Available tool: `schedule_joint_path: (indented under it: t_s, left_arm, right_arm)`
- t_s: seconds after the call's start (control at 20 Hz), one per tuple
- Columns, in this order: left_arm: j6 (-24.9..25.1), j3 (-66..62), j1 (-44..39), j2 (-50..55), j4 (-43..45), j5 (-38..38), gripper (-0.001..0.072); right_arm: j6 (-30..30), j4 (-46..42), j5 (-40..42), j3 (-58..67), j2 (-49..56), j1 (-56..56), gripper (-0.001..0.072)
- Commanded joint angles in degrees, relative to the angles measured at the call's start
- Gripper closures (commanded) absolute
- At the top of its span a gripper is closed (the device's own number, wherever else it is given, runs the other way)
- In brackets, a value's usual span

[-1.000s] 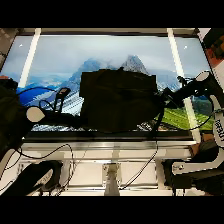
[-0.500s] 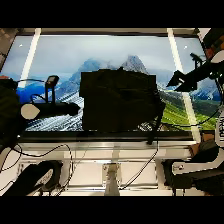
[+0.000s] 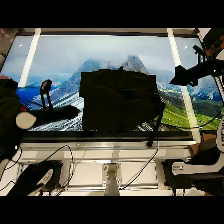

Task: Fold the clothes and pants, and hang the long-sleeved shirts on hangers.

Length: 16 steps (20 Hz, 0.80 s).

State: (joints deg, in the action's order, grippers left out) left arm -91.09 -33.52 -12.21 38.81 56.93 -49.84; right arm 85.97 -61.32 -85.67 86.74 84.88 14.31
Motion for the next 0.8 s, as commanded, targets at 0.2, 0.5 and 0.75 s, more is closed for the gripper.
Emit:
schedule_joint_path:
  t_s: [0.2, 0.5, 0.75]
  left_arm:
    - [-34.36, 19.23, -9.11, -19.74, -1.62, 4.52, 0.0696]
    - [-46.51, 27.08, -13.70, -17.20, -1.68, 16.90, 0.0109]
    - [-46.03, 27.10, -14.16, -5.92, -7.39, 26.51, 0.0113]
  right_arm:
    - [-3.87, 11.85, 12.87, -30.80, -16.35, -0.02, 0.0680]
    - [-3.80, 10.51, 16.61, -33.59, -16.90, -0.07, 0.0193]
    - [-2.91, 10.71, 17.66, -33.51, -16.90, -0.07, 0.0188]
